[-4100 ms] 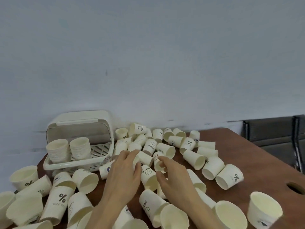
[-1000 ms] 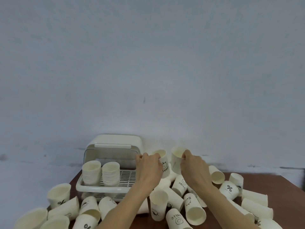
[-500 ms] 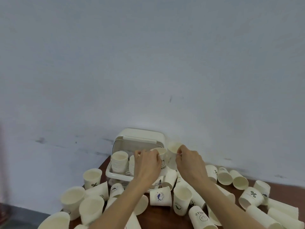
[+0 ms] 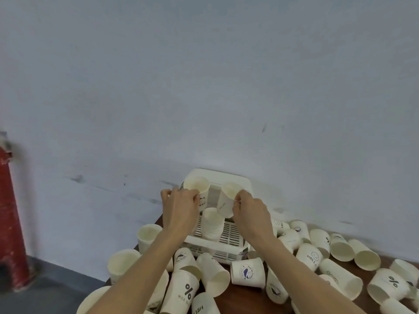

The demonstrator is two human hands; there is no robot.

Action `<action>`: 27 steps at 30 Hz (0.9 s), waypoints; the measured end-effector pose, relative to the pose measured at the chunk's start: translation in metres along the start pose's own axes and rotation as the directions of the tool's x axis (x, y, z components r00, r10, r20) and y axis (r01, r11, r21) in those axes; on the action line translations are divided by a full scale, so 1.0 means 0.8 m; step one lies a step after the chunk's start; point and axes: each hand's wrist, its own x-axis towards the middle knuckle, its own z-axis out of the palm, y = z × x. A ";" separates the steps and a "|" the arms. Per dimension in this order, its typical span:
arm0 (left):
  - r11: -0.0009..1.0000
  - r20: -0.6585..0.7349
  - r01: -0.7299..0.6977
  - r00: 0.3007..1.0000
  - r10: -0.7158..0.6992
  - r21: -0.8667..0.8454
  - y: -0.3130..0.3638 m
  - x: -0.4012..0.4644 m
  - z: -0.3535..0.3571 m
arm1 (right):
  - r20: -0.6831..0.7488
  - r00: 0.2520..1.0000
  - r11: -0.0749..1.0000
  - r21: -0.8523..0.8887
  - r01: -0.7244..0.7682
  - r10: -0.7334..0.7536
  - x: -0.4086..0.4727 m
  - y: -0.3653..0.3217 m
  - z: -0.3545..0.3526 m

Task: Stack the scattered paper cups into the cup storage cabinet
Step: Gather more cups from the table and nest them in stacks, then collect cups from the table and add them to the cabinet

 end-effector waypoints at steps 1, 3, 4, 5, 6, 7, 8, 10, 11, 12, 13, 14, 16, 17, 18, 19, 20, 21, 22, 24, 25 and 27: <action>1.000 -0.009 0.002 1.000 -0.002 0.010 -0.008 0.003 0.004 | 0.002 1.000 1.000 -0.003 0.002 -0.002 0.004 -0.003 0.007; 1.000 -0.031 0.008 1.000 -0.007 0.027 -0.022 0.006 0.011 | 0.009 1.000 1.000 -0.010 0.009 -0.009 0.012 -0.008 0.020; 0.999 -0.029 0.014 1.000 -0.013 0.039 -0.029 0.007 0.015 | 0.017 1.000 1.000 -0.011 0.008 -0.008 0.015 -0.010 0.026; 0.999 -0.016 0.017 1.000 -0.016 0.050 -0.034 0.007 0.020 | 0.032 0.999 1.000 -0.012 0.006 -0.005 0.017 -0.012 0.033; 0.998 -0.001 0.019 1.000 -0.019 0.061 -0.039 0.007 0.024 | 0.049 0.999 1.000 -0.017 0.003 -0.002 0.019 -0.013 0.039; 0.998 0.014 0.020 1.000 -0.021 0.068 -0.043 0.007 0.028 | 0.066 0.998 1.000 -0.025 -0.002 0.004 0.020 -0.014 0.046; 0.997 0.028 0.020 0.999 -0.022 0.074 -0.045 0.006 0.032 | 0.080 0.997 0.999 -0.034 -0.008 0.011 0.021 -0.014 0.051; 0.996 0.053 0.017 0.998 -0.022 0.082 -0.049 0.005 0.041 | 0.110 0.994 0.998 -0.052 -0.019 0.025 0.021 -0.015 0.061; 0.996 0.067 0.017 0.998 -0.022 0.084 -0.051 0.005 0.045 | 0.126 0.992 0.998 -0.060 -0.020 0.027 0.021 -0.015 0.065; 0.996 0.083 0.017 0.996 -0.024 0.085 -0.053 0.005 0.049 | 0.141 0.990 0.998 -0.067 -0.016 0.026 0.022 -0.016 0.070; 0.996 0.101 0.015 0.995 -0.024 0.090 -0.055 0.005 0.054 | 0.150 0.988 0.997 -0.074 -0.012 0.023 0.022 -0.016 0.074; 0.995 0.121 0.009 0.992 -0.021 0.101 -0.057 0.005 0.058 | 0.154 0.988 0.997 -0.081 -0.008 0.020 0.022 -0.016 0.078; 0.992 0.155 -0.001 0.988 -0.018 0.126 -0.059 0.004 0.064 | 0.165 0.986 0.996 -0.089 -0.004 0.018 0.021 -0.016 0.086; 0.991 0.164 -0.005 0.986 -0.017 0.134 -0.059 0.004 0.067 | 0.172 0.985 0.996 -0.091 -0.007 0.022 0.020 -0.016 0.089; 0.991 0.168 -0.009 0.986 -0.014 0.137 -0.058 0.004 0.068 | 0.177 0.984 0.996 -0.093 -0.010 0.026 0.020 -0.015 0.092; 0.990 0.174 -0.020 0.985 -0.005 0.140 -0.057 0.004 0.068 | 0.178 0.984 0.995 -0.097 -0.012 0.029 0.019 -0.014 0.096; 0.988 0.181 -0.038 0.984 0.011 0.149 -0.055 0.004 0.068 | 0.175 0.984 0.995 -0.102 -0.013 0.030 0.018 -0.014 0.099; 0.984 0.192 -0.063 0.981 0.031 0.164 -0.054 0.004 0.066 | 0.173 0.984 0.994 -0.110 -0.015 0.034 0.017 -0.013 0.102; 0.979 0.205 -0.087 0.978 0.049 0.183 -0.052 0.004 0.065 | 0.175 0.984 0.993 -0.118 -0.016 0.036 0.016 -0.013 0.104; 0.970 0.240 -0.117 0.969 0.064 0.214 -0.051 0.003 0.062 | 0.189 0.981 0.992 -0.128 -0.016 0.040 0.014 -0.012 0.109; 0.967 0.267 -0.124 0.962 0.062 0.224 -0.050 0.003 0.062 | 0.194 0.980 0.992 -0.127 -0.018 0.042 0.013 -0.012 0.110; 0.964 0.331 -0.124 0.943 0.040 0.235 -0.051 0.001 0.062 | 0.200 0.979 0.992 -0.122 -0.019 0.043 0.012 -0.010 0.112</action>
